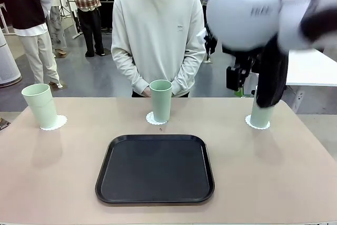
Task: Place coasters on the table and set cups on them.
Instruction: Take one Reusable plastic cup from the Flat Tray and place it on a coaster set by the human.
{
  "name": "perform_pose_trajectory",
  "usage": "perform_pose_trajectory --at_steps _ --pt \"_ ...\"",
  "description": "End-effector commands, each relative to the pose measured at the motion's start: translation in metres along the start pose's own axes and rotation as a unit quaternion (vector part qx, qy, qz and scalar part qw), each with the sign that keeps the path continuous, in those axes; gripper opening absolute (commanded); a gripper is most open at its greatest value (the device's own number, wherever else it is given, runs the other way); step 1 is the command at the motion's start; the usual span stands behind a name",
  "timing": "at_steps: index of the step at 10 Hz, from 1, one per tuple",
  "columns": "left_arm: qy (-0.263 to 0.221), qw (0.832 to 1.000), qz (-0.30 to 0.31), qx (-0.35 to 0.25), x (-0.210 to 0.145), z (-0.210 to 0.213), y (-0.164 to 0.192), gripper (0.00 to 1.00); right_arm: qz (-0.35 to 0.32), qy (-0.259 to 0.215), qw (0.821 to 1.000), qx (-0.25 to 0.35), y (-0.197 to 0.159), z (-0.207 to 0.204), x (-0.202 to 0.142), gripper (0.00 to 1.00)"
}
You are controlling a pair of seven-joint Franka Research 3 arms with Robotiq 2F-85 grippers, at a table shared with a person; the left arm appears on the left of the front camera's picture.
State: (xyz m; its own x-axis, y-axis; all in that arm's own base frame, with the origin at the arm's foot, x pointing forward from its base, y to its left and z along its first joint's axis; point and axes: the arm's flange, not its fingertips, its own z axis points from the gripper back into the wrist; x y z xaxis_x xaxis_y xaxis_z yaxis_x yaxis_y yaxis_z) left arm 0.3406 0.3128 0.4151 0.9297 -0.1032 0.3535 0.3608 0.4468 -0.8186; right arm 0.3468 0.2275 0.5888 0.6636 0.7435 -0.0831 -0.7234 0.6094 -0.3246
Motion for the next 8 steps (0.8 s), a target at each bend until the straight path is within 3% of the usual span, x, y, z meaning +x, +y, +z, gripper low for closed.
perform_pose_trajectory --at_steps 1,2,3,8 --pt "-0.001 1.000 -0.003 0.001 -0.001 0.001 -0.002 1.00 0.052 0.032 0.997 0.041 -0.005 0.007 -0.004 1.00" --pt "-0.001 1.000 -0.003 0.001 -0.001 0.001 -0.002 1.00 0.050 0.010 0.997 0.058 -0.015 0.006 -0.007 1.00" --pt "-0.001 1.000 -0.003 0.001 -0.001 0.001 -0.002 1.00 0.026 0.021 0.999 0.027 0.001 0.007 -0.002 1.00" --pt "-0.001 1.000 -0.003 0.001 -0.001 0.001 -0.002 1.00 0.026 0.021 0.999 0.027 0.001 0.007 -0.002 1.00"
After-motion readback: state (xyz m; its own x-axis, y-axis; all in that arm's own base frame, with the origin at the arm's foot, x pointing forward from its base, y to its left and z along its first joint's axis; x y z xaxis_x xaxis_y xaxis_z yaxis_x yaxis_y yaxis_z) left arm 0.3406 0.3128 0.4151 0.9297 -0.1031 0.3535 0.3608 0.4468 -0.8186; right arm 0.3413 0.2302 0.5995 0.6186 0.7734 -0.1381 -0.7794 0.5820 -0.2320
